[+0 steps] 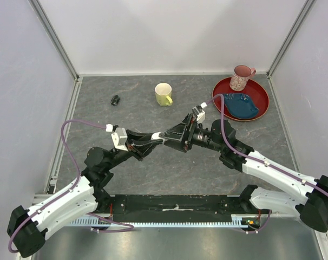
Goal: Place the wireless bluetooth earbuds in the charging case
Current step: Pick up the charging case at the center of the board.
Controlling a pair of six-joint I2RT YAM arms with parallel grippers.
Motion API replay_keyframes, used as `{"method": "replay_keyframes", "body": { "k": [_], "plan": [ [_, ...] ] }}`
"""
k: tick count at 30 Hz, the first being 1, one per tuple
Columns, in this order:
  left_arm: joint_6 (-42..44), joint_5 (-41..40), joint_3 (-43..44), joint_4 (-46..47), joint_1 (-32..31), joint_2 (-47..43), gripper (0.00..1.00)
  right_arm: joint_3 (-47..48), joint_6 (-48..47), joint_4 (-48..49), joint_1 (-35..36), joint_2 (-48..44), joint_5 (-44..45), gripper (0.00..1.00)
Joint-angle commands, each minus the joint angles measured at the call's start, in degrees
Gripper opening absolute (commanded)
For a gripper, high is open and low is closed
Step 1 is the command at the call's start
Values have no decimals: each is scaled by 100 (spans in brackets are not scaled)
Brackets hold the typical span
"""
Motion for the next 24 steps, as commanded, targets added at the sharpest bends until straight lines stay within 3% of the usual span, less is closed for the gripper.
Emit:
{"method": "replay_keyframes", "body": {
  "k": [1,10,24],
  "plan": [
    [354,174,-39,720,-4,-5,2,31,623,937,-18,35,-201,98],
    [178,227,-196,1159,-4,171,2,-242,1344,1658,-18,352,-324,94],
    [178,245,-179,1283,-13,355,2,-365,1696,2036,-18,457,-377,62]
  ]
}}
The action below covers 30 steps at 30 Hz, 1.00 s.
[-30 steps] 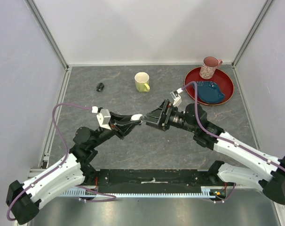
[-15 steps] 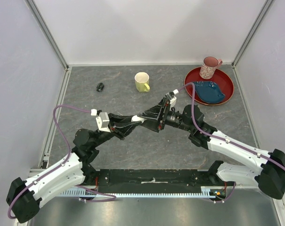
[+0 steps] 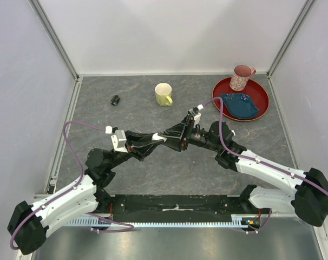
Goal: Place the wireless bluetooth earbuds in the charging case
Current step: Pick up the charging case at the center of the board.
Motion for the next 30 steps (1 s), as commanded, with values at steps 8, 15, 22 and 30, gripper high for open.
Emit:
{"method": "replay_keyframes", "body": {
  "k": [8,15,22,30],
  "plan": [
    [-23,52,11,269,-13,115,6,11,197,524,-18,36,-148,26],
    [-278,44,64,5,-13,142,31,-6,65,560,-18,-17,-95,14],
    [-252,-53,72,-267,-13,19,46,55,-313,77,-18,-157,125,11],
    [-235,-62,90,-206,-13,54,50,55,-375,6,-9,-175,169,10]
  ]
}}
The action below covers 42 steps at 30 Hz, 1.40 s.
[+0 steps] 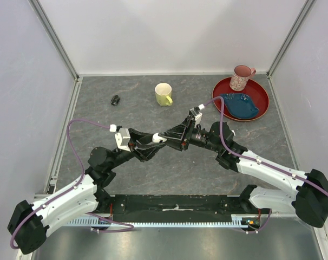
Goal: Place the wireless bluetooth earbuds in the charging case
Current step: Pick up the charging case at the center of the board.
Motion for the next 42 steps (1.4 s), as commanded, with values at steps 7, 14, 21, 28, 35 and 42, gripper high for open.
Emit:
{"method": "replay_keyframes", "body": {
  "k": [7,14,21,28,35,42],
  "plan": [
    [-141,26,127,622,-13,232,50,103,-86,78,8,-61,44,10],
    [-264,70,75,1088,-4,443,49,68,-69,87,9,-61,62,10],
    [-290,114,101,1080,-13,513,36,59,-60,122,8,-70,53,10],
    [-264,166,118,1018,-21,557,6,59,-42,148,17,-52,36,11],
    [-378,9,-22,1193,-13,549,2,164,-682,-158,-53,-236,70,69],
    [-404,123,-189,1447,-13,496,2,823,-2659,-2275,-264,-1062,939,96]
  ]
}}
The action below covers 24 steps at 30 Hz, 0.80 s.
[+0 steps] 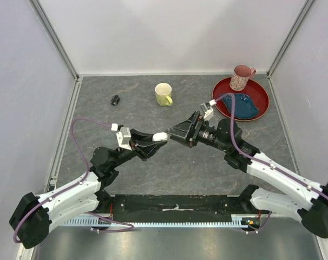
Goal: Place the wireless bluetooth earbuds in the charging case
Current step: Pick up the charging case at the center of the board, then open the charging case.
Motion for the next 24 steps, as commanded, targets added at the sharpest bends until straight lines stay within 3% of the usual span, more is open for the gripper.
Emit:
{"method": "replay_keyframes", "body": {
  "k": [1,6,10,16,24],
  "plan": [
    [-136,44,-154,657,-13,-66,2,720,-1642,-1104,-80,-647,676,96],
    [-75,123,-251,886,-13,-22,2,1344,-3406,-2365,-63,-754,563,98],
    [75,640,-164,1202,-13,127,2,1811,-4225,-3099,-63,-596,247,98],
    [-65,1028,-31,1422,-13,382,2,2135,-4746,-3547,25,-438,131,98],
    [-171,976,-58,1747,-4,523,2,2418,-5098,-3680,438,-200,158,97]
  ]
}}
